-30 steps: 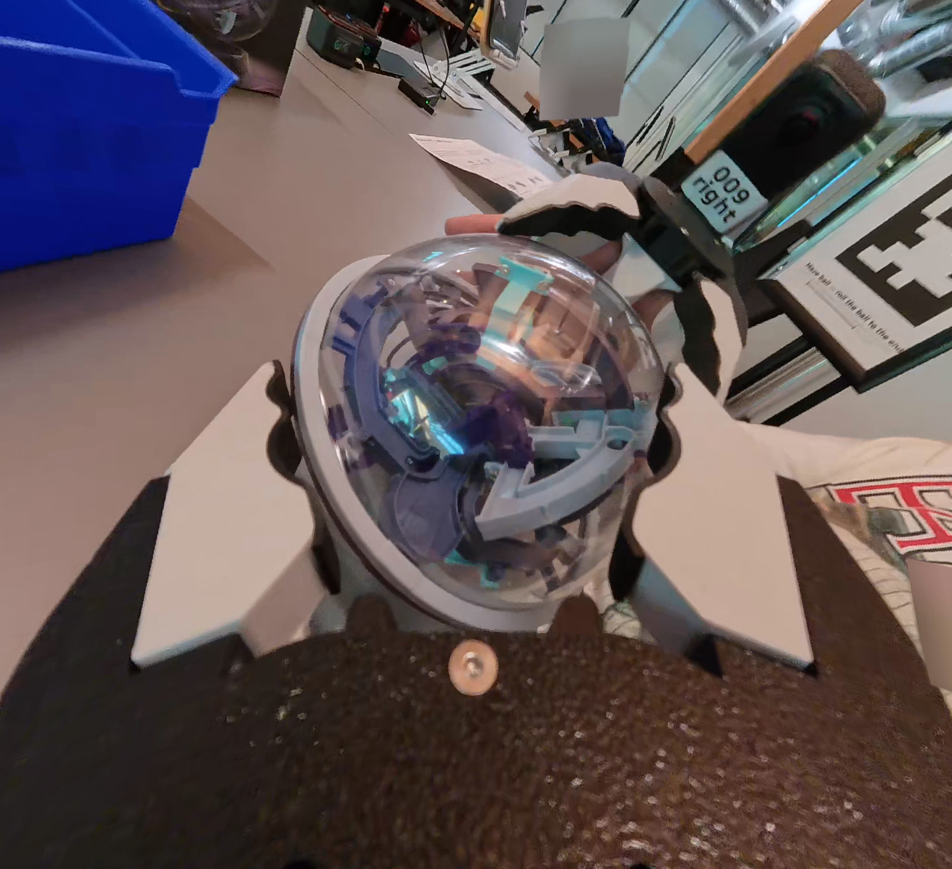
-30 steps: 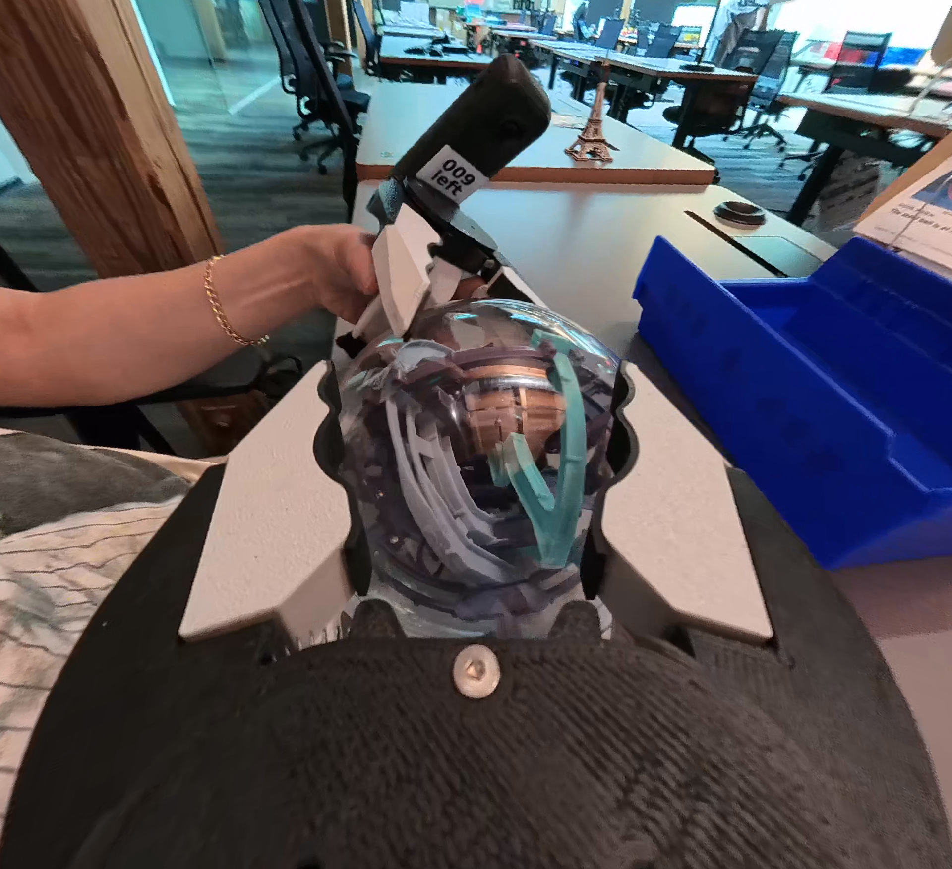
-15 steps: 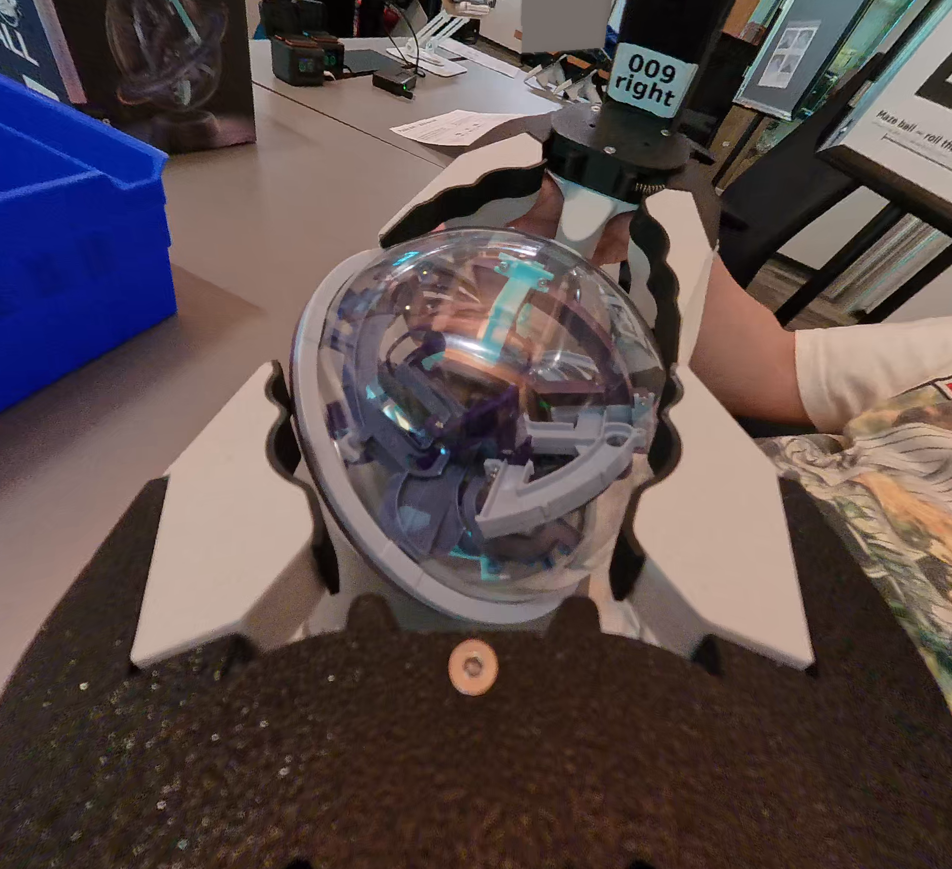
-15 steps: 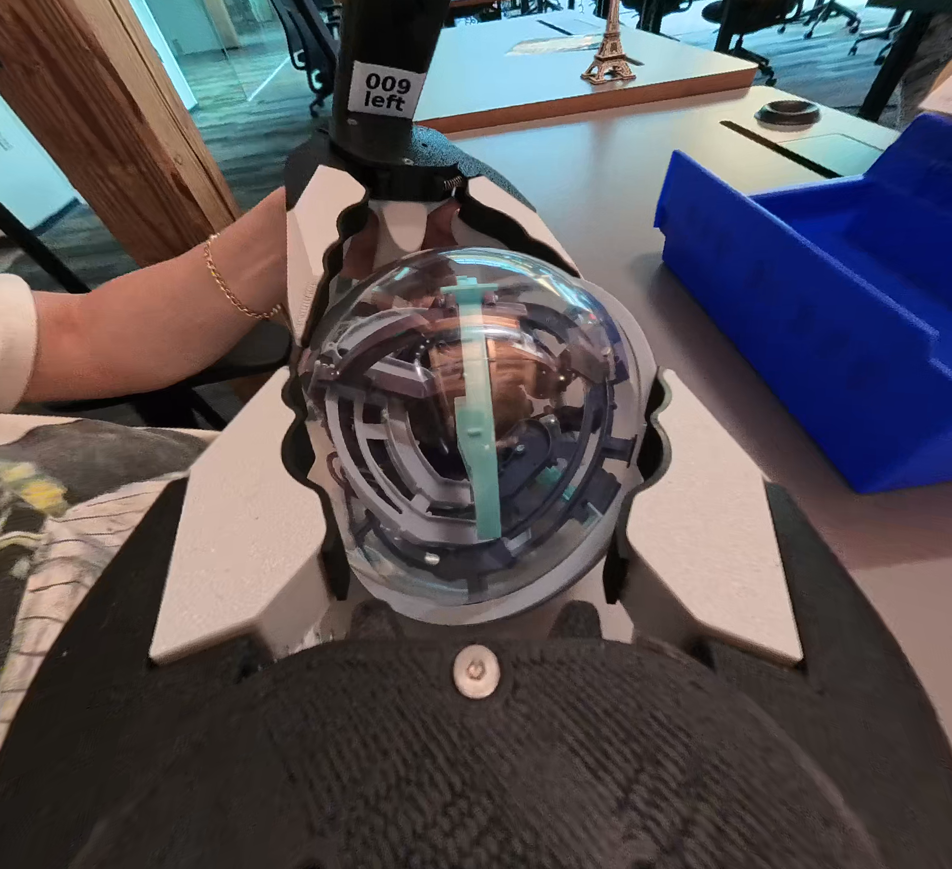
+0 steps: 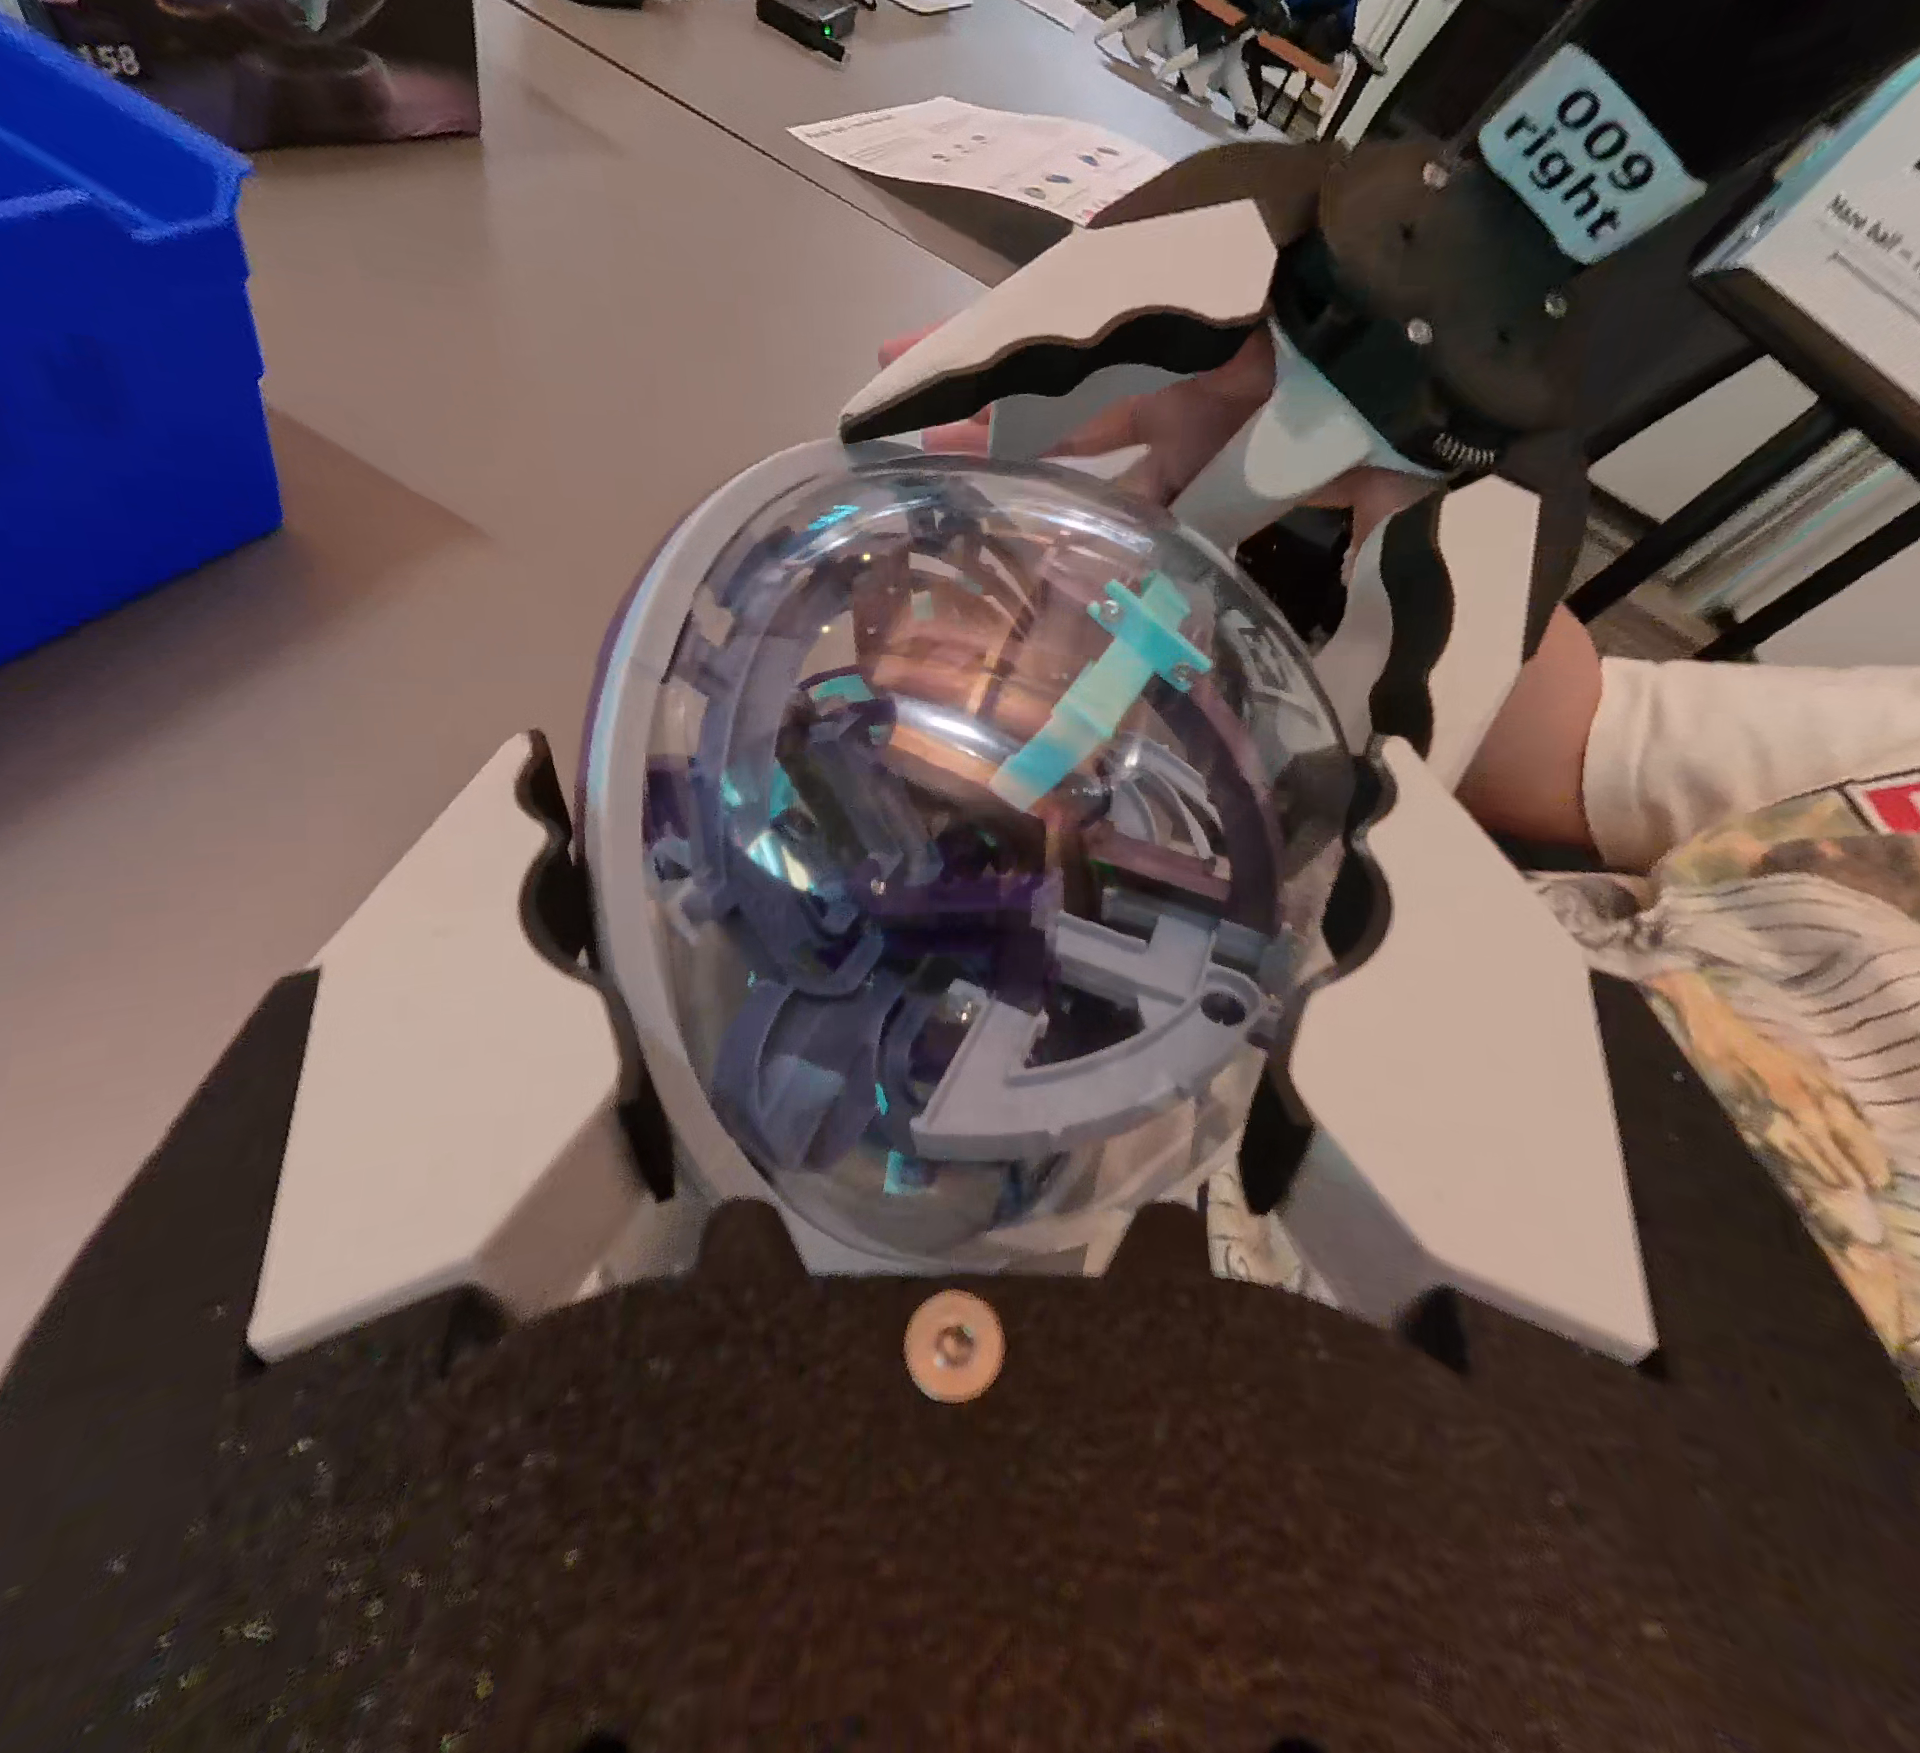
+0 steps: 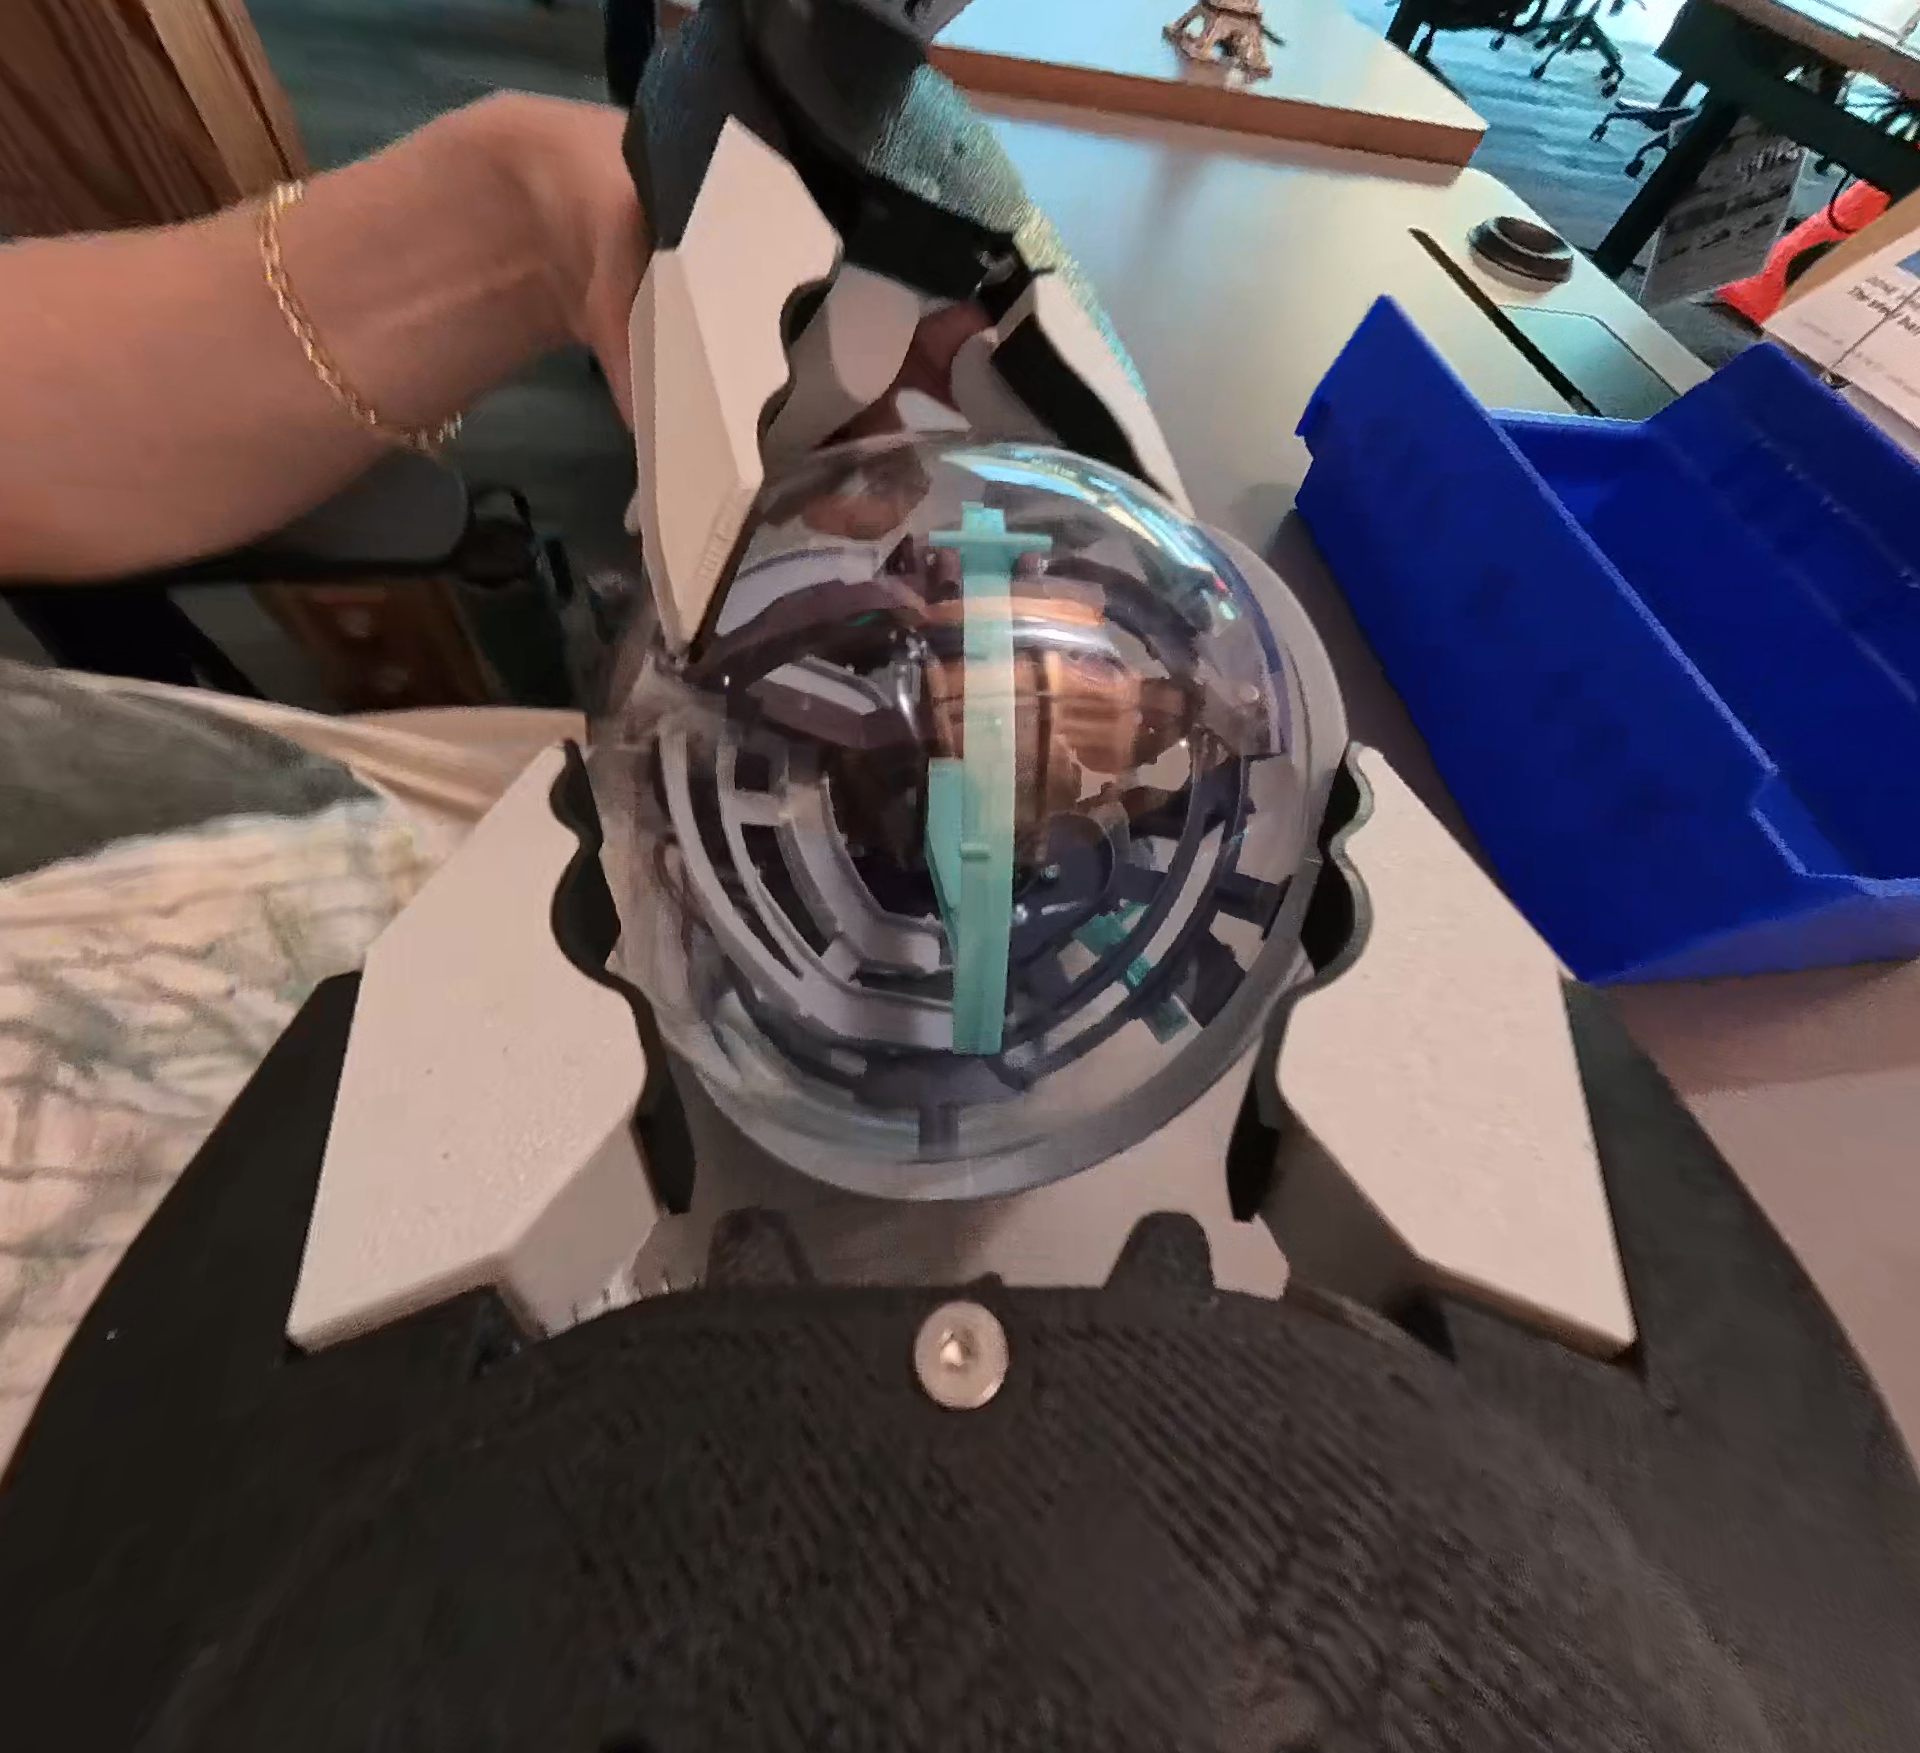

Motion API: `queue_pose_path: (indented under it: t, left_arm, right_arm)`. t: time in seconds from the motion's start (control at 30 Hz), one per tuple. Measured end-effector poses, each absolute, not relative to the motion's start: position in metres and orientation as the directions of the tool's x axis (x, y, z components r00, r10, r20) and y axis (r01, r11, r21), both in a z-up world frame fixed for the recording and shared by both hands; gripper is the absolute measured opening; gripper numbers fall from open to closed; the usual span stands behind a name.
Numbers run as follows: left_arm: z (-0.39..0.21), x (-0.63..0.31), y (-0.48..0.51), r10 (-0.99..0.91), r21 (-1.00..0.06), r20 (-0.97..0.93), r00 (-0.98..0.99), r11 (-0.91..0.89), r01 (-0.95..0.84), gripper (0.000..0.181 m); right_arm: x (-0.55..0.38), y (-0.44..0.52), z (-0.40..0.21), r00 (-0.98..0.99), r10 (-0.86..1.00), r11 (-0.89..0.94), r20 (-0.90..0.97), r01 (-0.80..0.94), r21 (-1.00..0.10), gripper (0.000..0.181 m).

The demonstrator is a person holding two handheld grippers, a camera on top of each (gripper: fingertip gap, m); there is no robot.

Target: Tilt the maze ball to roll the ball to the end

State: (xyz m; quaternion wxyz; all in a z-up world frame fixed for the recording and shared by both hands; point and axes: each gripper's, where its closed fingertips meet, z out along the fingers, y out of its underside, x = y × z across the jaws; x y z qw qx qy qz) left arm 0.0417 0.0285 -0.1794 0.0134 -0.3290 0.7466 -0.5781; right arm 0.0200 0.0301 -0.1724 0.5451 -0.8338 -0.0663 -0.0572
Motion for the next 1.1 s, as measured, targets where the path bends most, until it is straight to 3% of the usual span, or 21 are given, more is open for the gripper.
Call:
queue_pose_path:
  t: [0.17,0.33,0.47,0.73,0.97,1.1]
  left_arm:
    - [-0.179,0.034,0.023,-0.494,-0.9,0.238,-0.836,0.211,-0.381,0.141]
    - [-0.188,0.035,0.025,-0.509,-0.899,0.039,-0.86,0.358,-0.253,0.14]
    - [-0.189,0.038,0.023,-0.528,-0.896,0.054,-0.847,0.35,-0.275,0.14]
    - [-0.186,0.042,0.016,-0.546,-0.905,0.068,-0.835,0.318,-0.282,0.141]
    - [-0.174,0.032,0.0,-0.477,-0.92,-0.09,-0.874,0.376,-0.11,0.14]
    - [-0.177,0.023,0.0,-0.433,-0.894,-0.153,-0.888,0.443,-0.062,0.14]
  right_arm:
    - [0.018,0.012,-0.162,0.981,0.096,-0.387,0.167,0.191,-0.902,0.117]
    - [0.031,0.004,-0.166,0.988,0.06,-0.396,0.14,0.152,-0.906,0.121]
    - [0.035,0.007,-0.184,0.987,0.063,-0.464,0.145,0.158,-0.872,0.131]
    - [0.038,0.002,-0.187,0.994,0.048,-0.467,0.101,0.112,-0.877,0.131]
    - [0.029,-0.02,-0.21,0.984,0.116,-0.607,0.132,0.176,-0.775,0.122]
    - [0.025,-0.022,-0.208,0.978,0.151,-0.593,0.141,0.204,-0.779,0.121]
